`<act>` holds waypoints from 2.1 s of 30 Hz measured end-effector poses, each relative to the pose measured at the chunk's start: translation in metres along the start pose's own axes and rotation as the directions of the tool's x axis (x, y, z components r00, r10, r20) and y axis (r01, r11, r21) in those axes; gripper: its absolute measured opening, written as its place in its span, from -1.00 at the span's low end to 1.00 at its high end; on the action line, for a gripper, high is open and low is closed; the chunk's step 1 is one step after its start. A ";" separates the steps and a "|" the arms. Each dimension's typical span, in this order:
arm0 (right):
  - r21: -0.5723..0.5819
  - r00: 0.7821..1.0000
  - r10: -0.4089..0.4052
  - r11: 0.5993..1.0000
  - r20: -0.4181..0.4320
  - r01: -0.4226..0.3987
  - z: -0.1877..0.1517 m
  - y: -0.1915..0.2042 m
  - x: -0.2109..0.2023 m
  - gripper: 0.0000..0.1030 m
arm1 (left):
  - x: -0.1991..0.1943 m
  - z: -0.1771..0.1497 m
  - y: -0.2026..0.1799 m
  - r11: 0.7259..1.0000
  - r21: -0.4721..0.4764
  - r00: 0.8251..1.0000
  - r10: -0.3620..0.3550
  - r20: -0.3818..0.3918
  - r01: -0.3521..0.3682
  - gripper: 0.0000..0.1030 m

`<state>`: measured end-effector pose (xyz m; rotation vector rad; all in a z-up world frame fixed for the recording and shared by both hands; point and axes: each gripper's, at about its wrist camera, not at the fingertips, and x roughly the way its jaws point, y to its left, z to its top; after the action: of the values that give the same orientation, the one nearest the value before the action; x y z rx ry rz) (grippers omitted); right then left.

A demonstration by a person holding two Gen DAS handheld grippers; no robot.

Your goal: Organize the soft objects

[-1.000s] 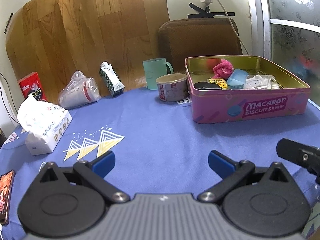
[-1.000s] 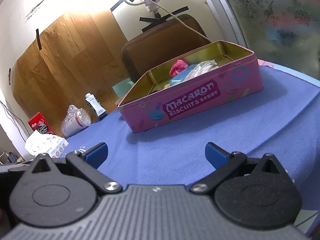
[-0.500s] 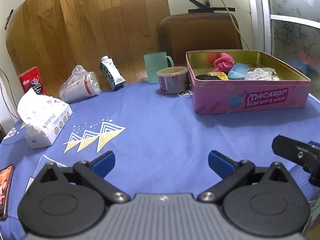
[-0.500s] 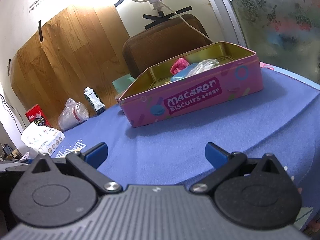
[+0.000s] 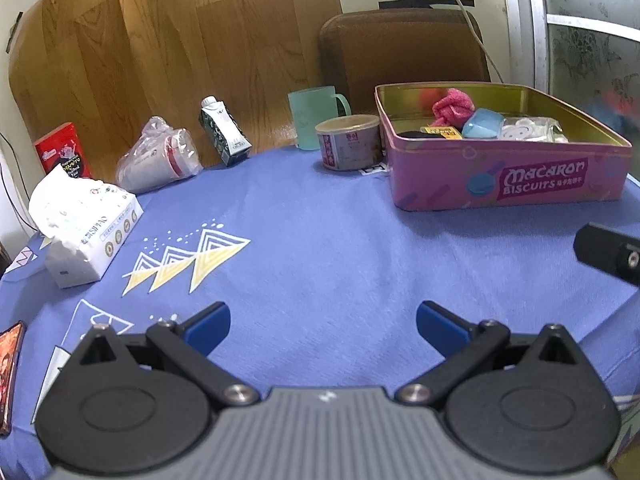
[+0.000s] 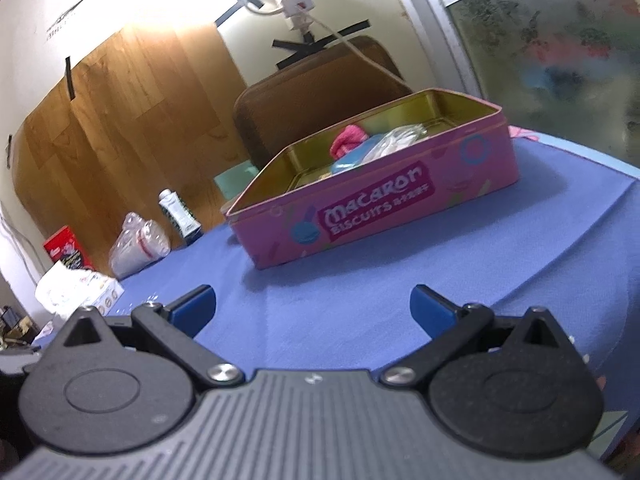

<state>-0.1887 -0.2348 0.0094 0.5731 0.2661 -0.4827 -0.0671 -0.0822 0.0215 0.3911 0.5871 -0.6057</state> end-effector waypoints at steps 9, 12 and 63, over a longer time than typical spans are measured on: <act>0.013 1.000 0.001 1.000 -0.022 -0.001 -0.004 -0.004 0.005 1.00 | 0.005 -0.003 -0.002 1.000 0.015 1.000 0.001 -0.014 0.000 1.00; 0.020 1.000 -0.002 1.000 -0.023 0.003 -0.003 -0.006 0.004 1.00 | 0.004 -0.003 -0.004 1.000 0.017 1.000 -0.006 -0.018 0.006 1.00; -0.021 0.998 -0.039 0.999 0.040 0.040 -0.003 -0.002 0.009 1.00 | 0.008 -0.003 -0.010 0.999 0.030 0.997 -0.042 -0.070 0.044 1.00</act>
<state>-0.1824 -0.2373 0.0024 0.5372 0.2449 -0.5280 -0.0696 -0.0920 0.0130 0.4312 0.6542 -0.6456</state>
